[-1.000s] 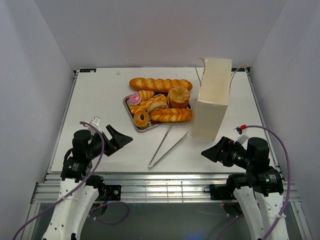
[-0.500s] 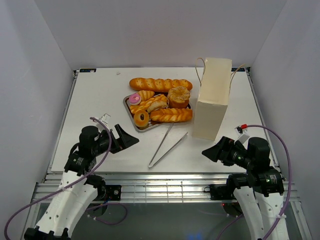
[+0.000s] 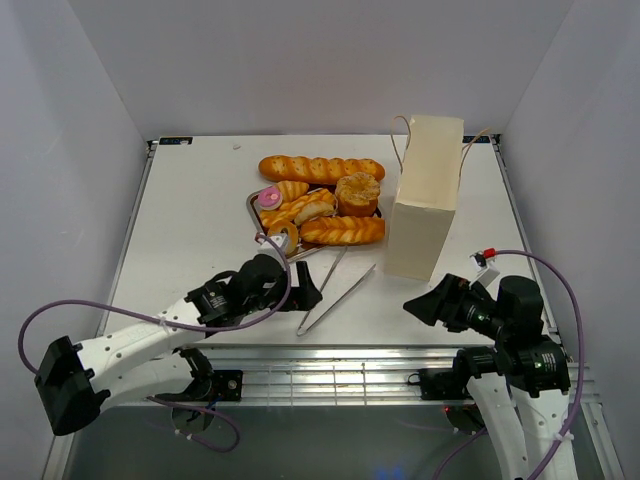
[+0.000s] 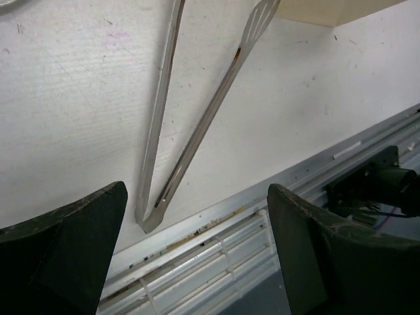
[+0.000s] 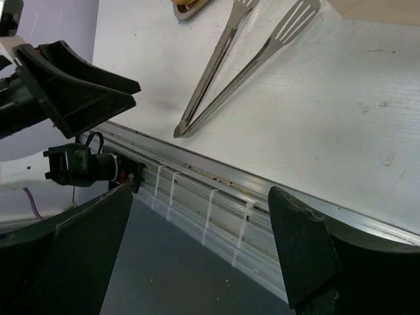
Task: Place the fake bread into the paper bag
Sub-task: Pick up the clamp at the center of the board.
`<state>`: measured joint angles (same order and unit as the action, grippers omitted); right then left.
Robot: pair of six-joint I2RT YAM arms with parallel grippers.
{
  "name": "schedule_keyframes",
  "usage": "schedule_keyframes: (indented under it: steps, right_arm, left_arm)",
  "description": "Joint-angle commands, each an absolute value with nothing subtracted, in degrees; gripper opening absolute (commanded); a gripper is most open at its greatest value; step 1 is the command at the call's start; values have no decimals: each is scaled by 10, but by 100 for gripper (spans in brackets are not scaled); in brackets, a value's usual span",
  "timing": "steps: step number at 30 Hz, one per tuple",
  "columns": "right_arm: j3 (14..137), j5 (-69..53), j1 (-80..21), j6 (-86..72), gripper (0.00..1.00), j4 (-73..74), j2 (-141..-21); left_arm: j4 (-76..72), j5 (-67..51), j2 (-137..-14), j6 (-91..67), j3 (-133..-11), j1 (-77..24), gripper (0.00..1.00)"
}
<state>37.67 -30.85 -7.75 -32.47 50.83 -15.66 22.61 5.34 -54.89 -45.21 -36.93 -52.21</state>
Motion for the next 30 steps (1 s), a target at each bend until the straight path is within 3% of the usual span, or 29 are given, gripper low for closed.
schedule_keyframes:
  steps: [1, 11, 30]
  right_arm:
    - [403, -328, -77, -321, 90, 490, -143]
    - [401, -353, -77, -319, 91, 490, -129]
    - [405, -371, -77, -320, 91, 497, -118]
  left_arm:
    - [169, 187, -585, -416, -381, -569, 98]
    - [-44, 153, -615, -266, -309, -596, 98]
    - [-133, 141, -765, -186, -309, -596, 98]
